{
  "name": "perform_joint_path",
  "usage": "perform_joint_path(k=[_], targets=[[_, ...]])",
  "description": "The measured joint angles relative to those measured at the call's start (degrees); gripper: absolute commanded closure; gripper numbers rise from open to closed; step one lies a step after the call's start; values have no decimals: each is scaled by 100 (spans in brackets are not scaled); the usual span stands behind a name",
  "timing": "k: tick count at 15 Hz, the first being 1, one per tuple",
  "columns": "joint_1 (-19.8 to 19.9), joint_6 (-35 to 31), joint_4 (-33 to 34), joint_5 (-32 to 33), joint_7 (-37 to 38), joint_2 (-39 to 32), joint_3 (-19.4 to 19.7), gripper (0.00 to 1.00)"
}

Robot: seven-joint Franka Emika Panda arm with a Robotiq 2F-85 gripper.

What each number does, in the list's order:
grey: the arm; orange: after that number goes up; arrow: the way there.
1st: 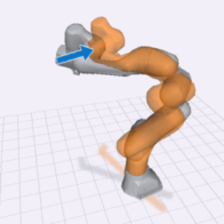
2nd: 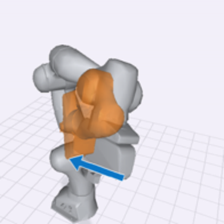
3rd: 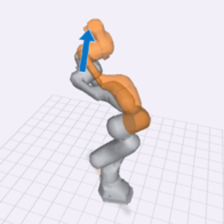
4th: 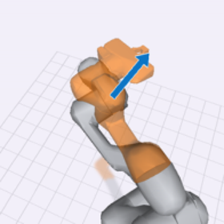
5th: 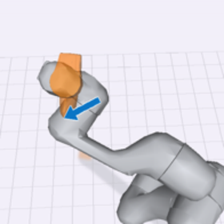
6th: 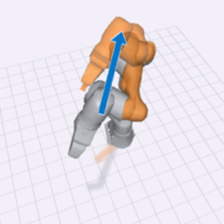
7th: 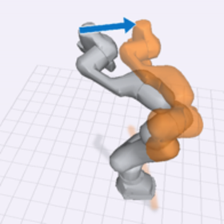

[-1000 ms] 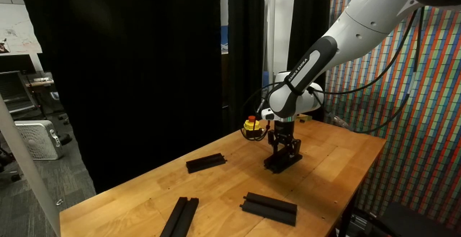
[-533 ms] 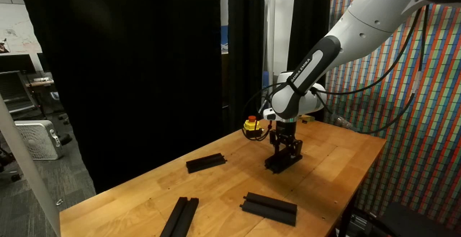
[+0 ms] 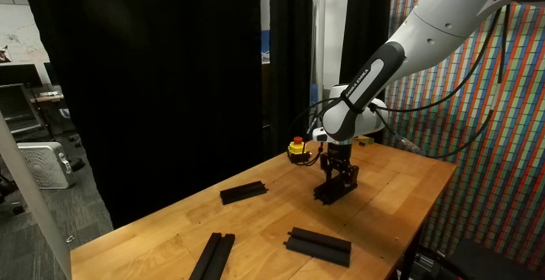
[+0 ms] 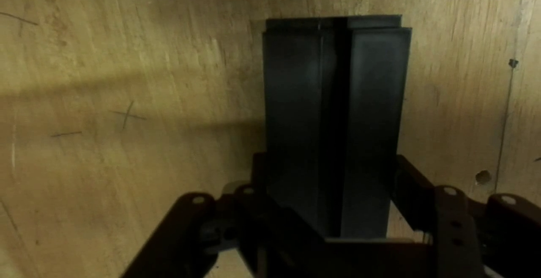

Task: Stack the black objects together

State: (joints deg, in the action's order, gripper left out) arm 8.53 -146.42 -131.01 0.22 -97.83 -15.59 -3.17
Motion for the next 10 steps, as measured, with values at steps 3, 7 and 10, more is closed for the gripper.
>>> perform_joint_path(k=[3, 7, 10], targets=[[0, -10, -1, 0, 33, 0, 11, 54], [0, -15, -1, 0, 79, 0, 35, 54], [0, -17, -1, 0, 116, 0, 46, 54]])
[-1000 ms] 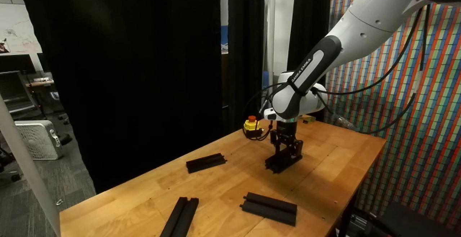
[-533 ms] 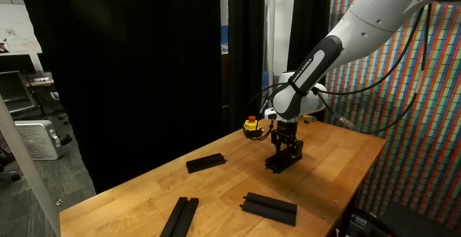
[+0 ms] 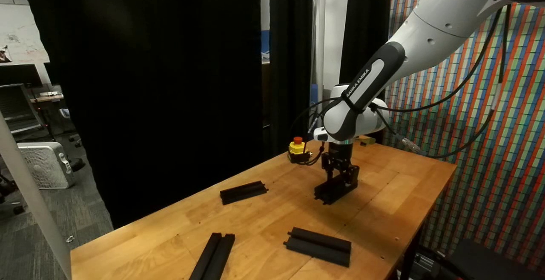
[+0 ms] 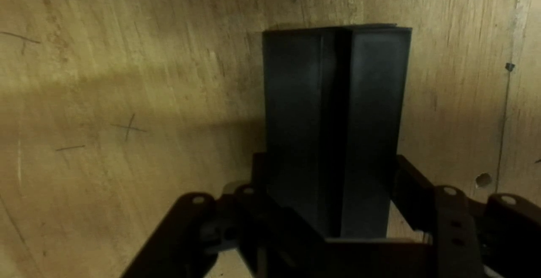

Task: Stack the black objects together

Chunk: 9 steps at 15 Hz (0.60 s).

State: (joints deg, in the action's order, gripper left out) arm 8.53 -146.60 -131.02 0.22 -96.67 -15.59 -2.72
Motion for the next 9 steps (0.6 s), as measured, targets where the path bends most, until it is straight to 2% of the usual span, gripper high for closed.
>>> perform_joint_path(k=[4, 5, 7, 9], targets=[[0, 0, 0, 0, 30, 0, 1, 54], [0, 0, 0, 0, 38, 0, 1, 11], [-1, 0, 0, 1, 64, 0, 3, 2], [-4, 0, 0, 4, 91, 0, 5, 0]])
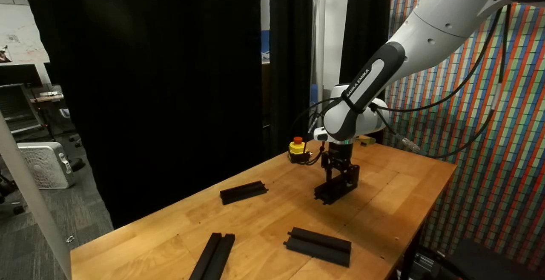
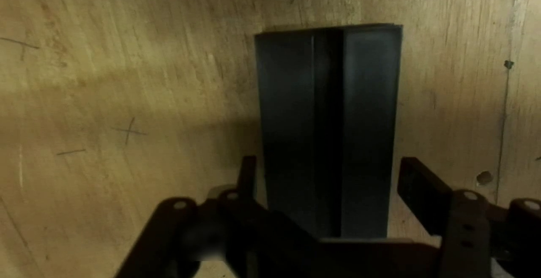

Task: Stack the black objects together

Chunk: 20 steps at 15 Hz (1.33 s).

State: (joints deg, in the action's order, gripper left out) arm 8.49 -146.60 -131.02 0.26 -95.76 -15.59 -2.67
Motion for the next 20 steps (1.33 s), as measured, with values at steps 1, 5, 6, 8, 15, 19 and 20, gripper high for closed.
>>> perform_joint_path(k=[1, 5, 6, 8, 15, 19, 20], targets=[[0, 0, 0, 0, 6, 0, 1, 0], [-4, 0, 0, 26, 30, 2, 4, 0], [-10, 0, 0, 61, 50, 10, 7, 0], [-44, 14, 0, 141, 116, 62, 9, 0], [-578, 563, 165, 441, 872, 489, -88, 0], [-970, 1018, 687, 522, 1413, 354, -258, 0], [-1053, 1096, 866, 531, 1558, 260, -294, 0]])
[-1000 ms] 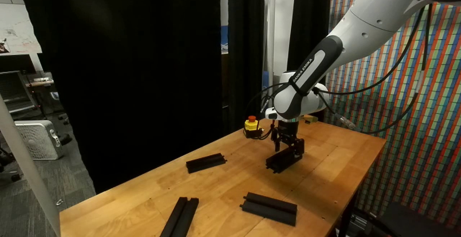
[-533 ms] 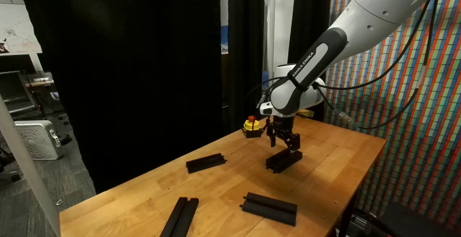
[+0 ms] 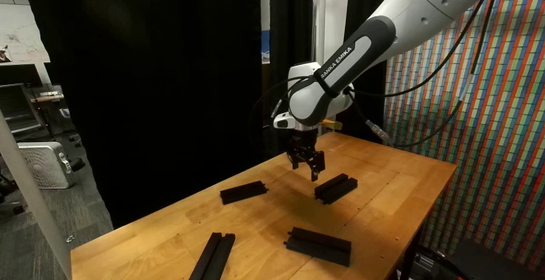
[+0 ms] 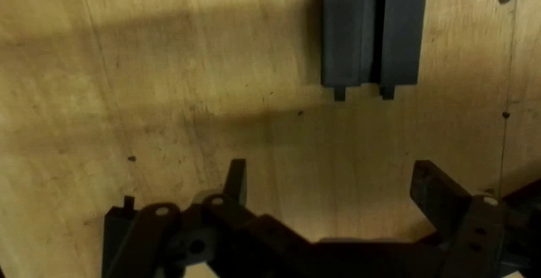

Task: Stack the black objects together

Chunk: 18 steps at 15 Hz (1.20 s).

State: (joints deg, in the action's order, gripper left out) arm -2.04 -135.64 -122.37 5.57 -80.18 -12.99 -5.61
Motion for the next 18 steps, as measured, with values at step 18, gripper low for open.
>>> perform_joint_path(k=[18], targets=[[-353, 1305, 3935, -75, 1264, -2986, -438, 0]])
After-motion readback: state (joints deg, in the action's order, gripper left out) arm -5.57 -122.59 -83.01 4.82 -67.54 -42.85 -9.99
